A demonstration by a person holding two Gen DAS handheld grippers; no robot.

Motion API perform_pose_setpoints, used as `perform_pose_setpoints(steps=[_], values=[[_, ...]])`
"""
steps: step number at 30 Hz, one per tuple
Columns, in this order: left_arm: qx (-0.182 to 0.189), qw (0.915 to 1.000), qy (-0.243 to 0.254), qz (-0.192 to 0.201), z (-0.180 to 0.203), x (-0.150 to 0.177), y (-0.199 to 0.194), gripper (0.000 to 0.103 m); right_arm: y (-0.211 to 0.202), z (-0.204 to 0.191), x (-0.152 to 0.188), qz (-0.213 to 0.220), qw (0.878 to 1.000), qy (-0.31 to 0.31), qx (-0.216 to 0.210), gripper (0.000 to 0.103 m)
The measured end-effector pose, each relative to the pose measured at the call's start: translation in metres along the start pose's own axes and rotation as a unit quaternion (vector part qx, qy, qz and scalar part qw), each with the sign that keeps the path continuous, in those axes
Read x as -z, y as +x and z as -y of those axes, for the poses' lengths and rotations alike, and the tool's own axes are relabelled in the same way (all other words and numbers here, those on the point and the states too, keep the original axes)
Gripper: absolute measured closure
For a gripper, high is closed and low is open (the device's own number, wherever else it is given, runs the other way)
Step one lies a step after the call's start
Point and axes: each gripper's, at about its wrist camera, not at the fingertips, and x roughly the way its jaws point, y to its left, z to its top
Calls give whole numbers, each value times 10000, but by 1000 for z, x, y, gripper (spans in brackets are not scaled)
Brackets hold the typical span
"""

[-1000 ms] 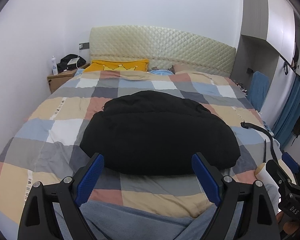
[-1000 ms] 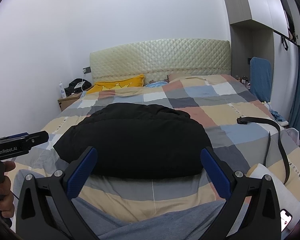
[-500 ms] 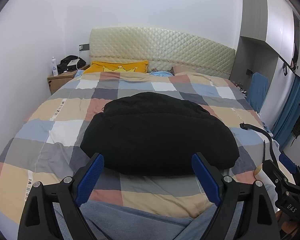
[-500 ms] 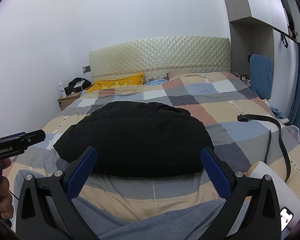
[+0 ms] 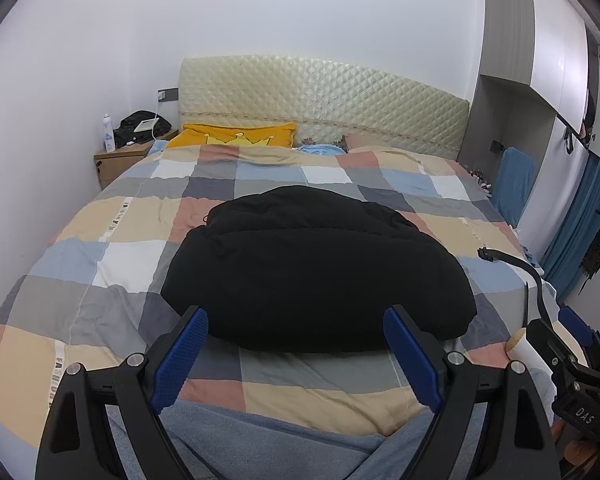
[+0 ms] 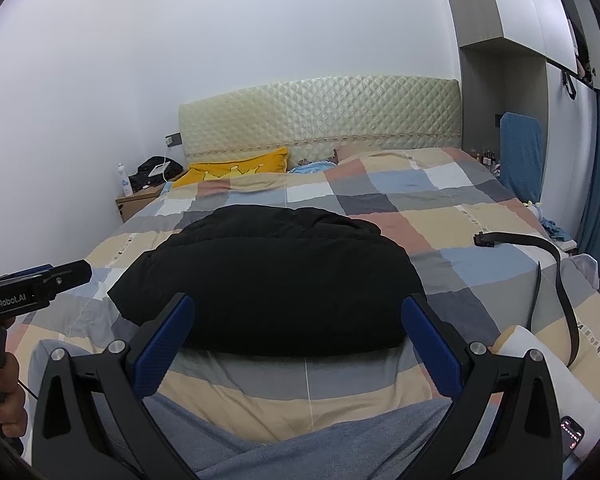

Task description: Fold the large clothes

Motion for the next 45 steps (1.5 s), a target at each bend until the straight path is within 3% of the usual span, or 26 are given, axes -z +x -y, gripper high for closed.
perform_pose_setpoints(steps=[45], values=[[45, 9999, -142, -21, -5, 0, 5, 13, 2, -7, 1, -49, 10000, -8, 39, 0]])
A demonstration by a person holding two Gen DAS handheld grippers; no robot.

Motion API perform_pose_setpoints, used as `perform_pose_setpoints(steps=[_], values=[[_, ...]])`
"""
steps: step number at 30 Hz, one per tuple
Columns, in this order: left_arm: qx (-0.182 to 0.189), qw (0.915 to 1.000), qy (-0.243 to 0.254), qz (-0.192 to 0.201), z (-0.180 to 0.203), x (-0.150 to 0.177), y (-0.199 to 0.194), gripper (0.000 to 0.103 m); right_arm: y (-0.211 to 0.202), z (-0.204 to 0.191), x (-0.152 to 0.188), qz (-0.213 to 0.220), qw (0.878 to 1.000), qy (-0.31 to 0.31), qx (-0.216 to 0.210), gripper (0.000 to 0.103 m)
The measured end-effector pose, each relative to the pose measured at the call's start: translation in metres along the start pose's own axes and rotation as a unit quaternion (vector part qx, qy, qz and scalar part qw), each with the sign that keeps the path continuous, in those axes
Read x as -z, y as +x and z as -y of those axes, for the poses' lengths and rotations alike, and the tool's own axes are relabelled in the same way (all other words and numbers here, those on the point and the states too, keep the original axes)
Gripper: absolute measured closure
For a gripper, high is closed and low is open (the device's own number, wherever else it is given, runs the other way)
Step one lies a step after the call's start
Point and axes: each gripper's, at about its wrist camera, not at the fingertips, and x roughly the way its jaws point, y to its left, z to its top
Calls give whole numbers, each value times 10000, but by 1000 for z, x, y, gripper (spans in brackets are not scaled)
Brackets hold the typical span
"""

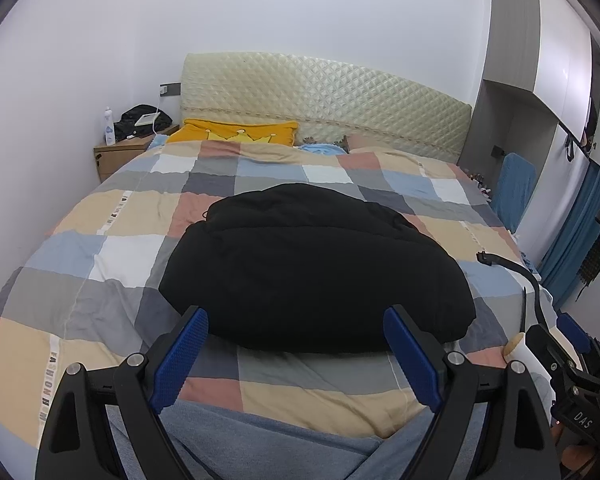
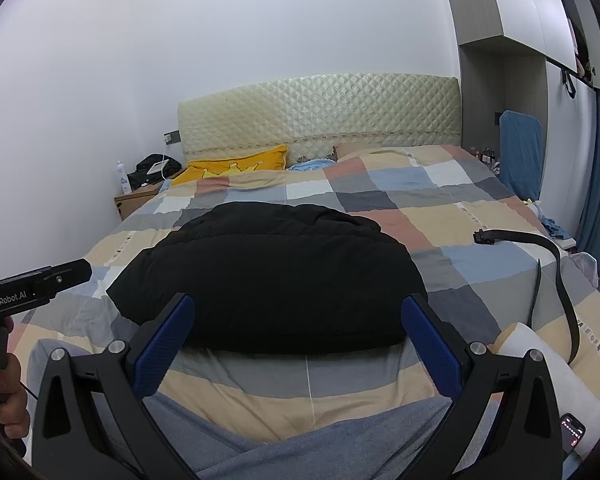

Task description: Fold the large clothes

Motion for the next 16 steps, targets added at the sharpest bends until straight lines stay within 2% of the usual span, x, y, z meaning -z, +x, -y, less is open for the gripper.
perform_pose_setpoints(steps=[16], values=[[129, 9997, 158, -101, 2, 5, -2, 13, -5, -3, 3, -2, 10000, 9, 72, 0]])
